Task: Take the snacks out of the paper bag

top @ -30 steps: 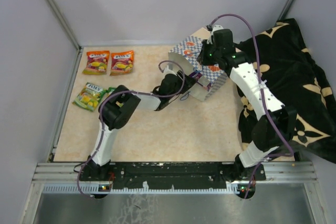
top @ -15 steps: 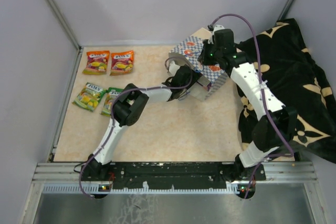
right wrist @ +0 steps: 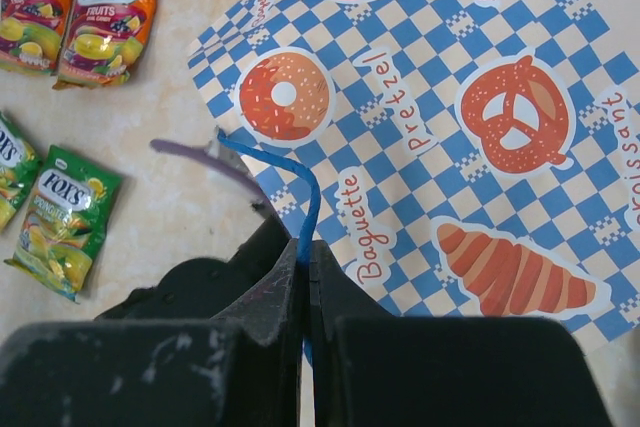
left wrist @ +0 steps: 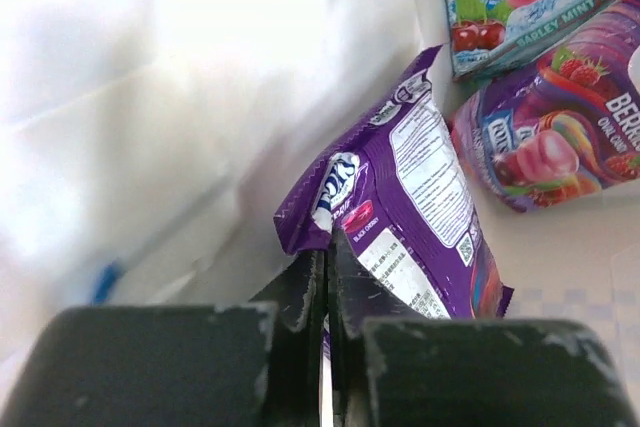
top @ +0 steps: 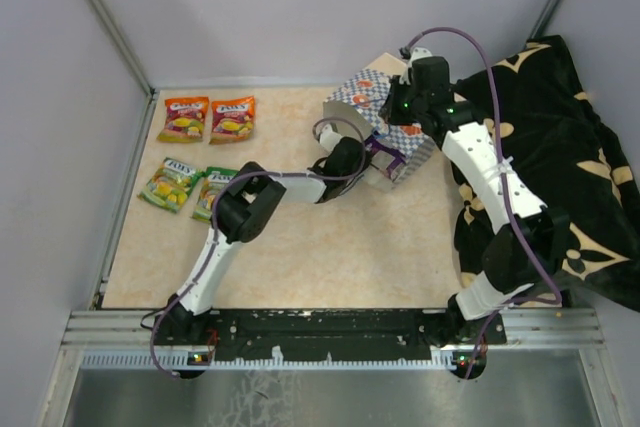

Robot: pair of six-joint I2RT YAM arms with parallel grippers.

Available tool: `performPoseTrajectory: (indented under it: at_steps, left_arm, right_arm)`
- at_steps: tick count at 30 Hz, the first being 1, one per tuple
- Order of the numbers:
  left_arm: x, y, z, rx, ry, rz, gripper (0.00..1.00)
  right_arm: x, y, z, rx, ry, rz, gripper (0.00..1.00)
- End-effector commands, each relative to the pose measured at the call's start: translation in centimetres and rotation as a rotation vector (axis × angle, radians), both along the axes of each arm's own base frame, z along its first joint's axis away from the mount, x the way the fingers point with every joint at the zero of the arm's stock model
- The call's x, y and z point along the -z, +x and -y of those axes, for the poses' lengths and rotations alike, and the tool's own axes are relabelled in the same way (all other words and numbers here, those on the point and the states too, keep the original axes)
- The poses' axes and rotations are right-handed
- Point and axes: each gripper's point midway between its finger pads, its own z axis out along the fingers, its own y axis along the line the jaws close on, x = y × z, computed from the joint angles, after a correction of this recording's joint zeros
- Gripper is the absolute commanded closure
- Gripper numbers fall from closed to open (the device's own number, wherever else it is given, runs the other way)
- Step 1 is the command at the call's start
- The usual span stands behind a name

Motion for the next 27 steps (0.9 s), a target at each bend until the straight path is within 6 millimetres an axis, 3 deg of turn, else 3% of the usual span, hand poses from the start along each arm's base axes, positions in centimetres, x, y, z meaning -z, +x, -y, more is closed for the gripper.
performPoseTrajectory:
  at_steps: [1,2,5,11,16,20,24,27]
  left_arm:
    - [-4.5,-1.8,-2.8,0.015,0.08,0.143,1.0]
    - [-7.0,-2.3,-3.4,0.023,0.07,0.194,1.0]
    - [-11.0,-4.3,-5.5,0.06,0.101,0.306,1.0]
    - [-16.5,-8.6,-11.5,0.073,0.277,0.419,1.0]
    - [-19.5,-10.7,-18.8,-0.015,0.587,0.414,1.0]
    - [-21.1,-11.8,-23.1,0.0,0.852,0.46,1.0]
    - [-21.1,-11.1,-26.8,0.011,1.119,0.372,1.0]
    - [-20.6,-10.0,-29.7,-0.087,1.314,0.235,1.0]
  right_arm:
    - [-3.4,0.2,1.0,0.03,0.033,0.105,1.0]
    - [-3.4,0.3,1.0,0.032,0.036,0.106,1.0]
    - [-3.3,0.6,1.2,0.038,0.037,0.109,1.0]
    - [-3.1,0.9,1.5,0.044,0.043,0.115,1.0]
    - [-2.3,1.2,1.3,0.033,0.047,0.105,1.0]
    - [-1.7,1.4,0.9,0.019,0.053,0.096,1.0]
    - [-1.4,1.5,0.7,0.009,0.057,0.091,1.0]
    - [-1.3,1.5,0.6,0.002,0.06,0.089,1.0]
